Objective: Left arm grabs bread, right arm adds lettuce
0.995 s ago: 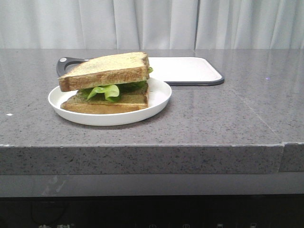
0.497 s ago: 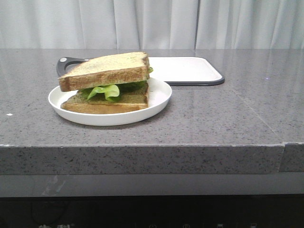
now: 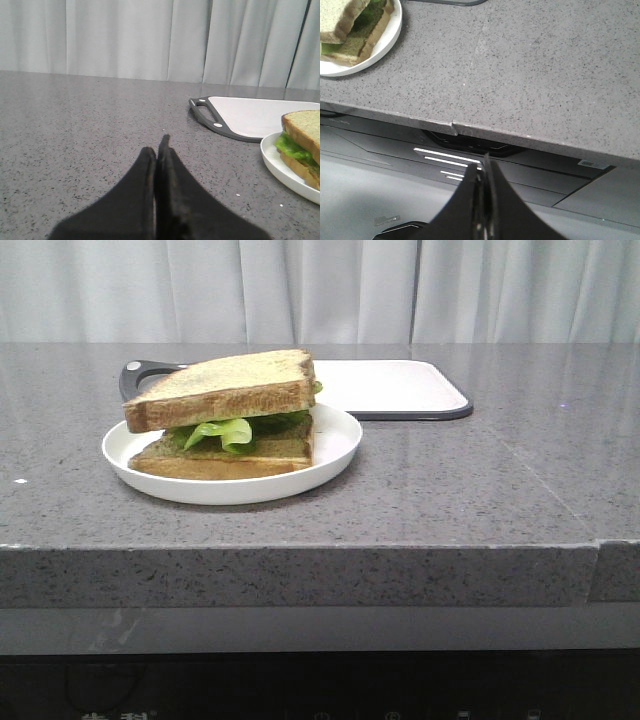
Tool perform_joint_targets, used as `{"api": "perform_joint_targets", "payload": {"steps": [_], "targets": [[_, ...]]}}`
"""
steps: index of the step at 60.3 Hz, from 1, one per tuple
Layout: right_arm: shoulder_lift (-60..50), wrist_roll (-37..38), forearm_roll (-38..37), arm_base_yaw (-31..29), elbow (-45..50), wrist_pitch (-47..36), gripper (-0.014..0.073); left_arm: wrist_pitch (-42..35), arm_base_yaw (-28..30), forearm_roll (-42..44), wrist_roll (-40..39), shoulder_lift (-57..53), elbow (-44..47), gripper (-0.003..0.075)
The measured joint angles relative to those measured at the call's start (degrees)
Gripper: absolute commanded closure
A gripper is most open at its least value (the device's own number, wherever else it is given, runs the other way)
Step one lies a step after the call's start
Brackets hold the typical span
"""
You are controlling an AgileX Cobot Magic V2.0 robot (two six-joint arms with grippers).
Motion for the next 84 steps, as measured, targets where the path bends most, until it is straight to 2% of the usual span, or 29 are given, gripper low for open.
{"api": "perform_joint_targets", "payload": {"steps": [25, 35, 39, 56, 65, 74, 84], "targets": [[-0.53, 0.0, 0.0, 0.0, 0.0, 0.0, 0.0711, 0.0, 0.0, 0.0, -0.02, 0.0, 0.0, 0.0741], [-4.68, 0.0, 0.0, -3.71, 2.29, -0.81, 0.0709, 0.0, 0.0, 0.0, -0.02, 0.0, 0.0, 0.0741], [-7.31, 0.0, 0.0, -6.0, 5.27, -4.35, 0.0709, 0.0, 0.0, 0.0, -0.02, 0.0, 0.0, 0.0741], [-19.62, 0.0, 0.59, -15.59, 28.83, -33.85, 0.0709, 0.0, 0.0, 0.0, -0.12, 0.0, 0.0, 0.0741], [-24.23, 0.0, 0.59, -19.23, 39.2, -45.7, 0.071, 0.0, 0.0, 0.0, -0.12, 0.0, 0.0, 0.0741], [-27.42, 0.0, 0.59, -19.73, 46.99, -53.14, 0.071, 0.0, 0.0, 0.0, -0.12, 0.0, 0.0, 0.0741], [-28.3, 0.0, 0.59, -19.73, 48.44, -53.85, 0.071, 0.0, 0.0, 0.0, -0.12, 0.0, 0.0, 0.0741]]}}
